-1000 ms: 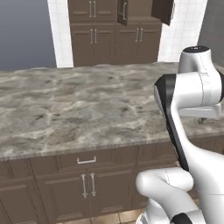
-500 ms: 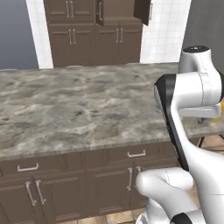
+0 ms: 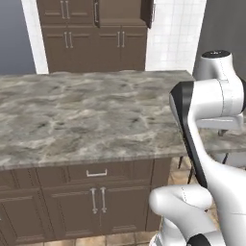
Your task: There is a tray on the dining counter. Grab the cup, mug, and pitcher and place them on the tray. The pitcher may be placed next to the tray if it cannot fit the tray.
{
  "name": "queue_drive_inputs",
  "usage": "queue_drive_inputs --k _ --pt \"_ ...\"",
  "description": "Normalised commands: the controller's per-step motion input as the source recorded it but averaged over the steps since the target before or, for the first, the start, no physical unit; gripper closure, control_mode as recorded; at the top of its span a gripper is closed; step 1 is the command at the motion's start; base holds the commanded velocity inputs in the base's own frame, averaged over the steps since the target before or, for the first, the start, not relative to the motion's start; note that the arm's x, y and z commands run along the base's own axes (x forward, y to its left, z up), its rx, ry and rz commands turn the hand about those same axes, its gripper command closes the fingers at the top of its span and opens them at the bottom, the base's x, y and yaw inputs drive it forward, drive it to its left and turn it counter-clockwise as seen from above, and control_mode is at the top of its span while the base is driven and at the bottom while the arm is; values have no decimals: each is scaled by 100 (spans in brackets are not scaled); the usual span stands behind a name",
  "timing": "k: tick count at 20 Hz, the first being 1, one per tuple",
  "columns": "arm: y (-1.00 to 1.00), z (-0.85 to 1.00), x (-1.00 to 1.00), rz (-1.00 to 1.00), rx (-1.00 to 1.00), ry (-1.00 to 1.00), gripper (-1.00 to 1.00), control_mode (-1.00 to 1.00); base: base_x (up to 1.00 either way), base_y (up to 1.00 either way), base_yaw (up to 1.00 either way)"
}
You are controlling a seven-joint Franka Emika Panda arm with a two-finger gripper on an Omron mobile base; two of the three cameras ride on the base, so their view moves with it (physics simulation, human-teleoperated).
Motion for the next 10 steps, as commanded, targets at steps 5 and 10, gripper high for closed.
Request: queue_drive_inputs --k 5,10 --pt "0 0 0 0 0 0 -100 100 0 -100 30" --pt "0 0 0 0 0 0 -100 100 53 -81 7"
